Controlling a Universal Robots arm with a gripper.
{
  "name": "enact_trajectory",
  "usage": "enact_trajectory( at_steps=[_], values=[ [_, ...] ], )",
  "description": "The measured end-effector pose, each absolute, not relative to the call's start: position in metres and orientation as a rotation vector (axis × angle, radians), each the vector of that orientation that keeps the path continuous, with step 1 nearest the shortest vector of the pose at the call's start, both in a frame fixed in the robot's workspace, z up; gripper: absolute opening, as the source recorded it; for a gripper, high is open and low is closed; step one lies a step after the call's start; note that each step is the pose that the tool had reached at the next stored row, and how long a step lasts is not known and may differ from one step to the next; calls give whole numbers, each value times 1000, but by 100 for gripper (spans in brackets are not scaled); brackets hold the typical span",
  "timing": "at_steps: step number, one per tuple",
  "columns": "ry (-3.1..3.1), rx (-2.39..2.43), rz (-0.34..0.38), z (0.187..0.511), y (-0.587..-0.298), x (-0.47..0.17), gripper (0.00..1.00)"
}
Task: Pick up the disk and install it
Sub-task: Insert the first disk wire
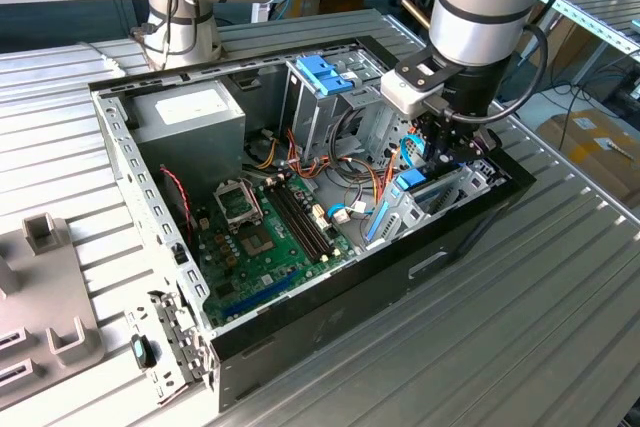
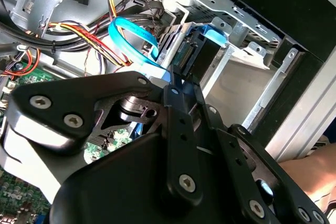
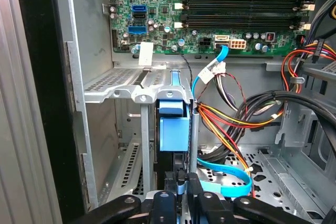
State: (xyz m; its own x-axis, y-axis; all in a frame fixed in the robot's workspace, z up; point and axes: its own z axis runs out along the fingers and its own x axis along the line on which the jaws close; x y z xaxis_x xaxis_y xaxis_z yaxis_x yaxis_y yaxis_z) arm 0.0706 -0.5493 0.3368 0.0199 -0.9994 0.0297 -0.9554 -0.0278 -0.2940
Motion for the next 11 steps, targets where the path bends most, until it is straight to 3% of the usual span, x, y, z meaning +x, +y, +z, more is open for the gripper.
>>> enact_trajectory(
  at_steps=[11],
  values=[
    [2046,-2097,-340,345,-549,71,24]
  ],
)
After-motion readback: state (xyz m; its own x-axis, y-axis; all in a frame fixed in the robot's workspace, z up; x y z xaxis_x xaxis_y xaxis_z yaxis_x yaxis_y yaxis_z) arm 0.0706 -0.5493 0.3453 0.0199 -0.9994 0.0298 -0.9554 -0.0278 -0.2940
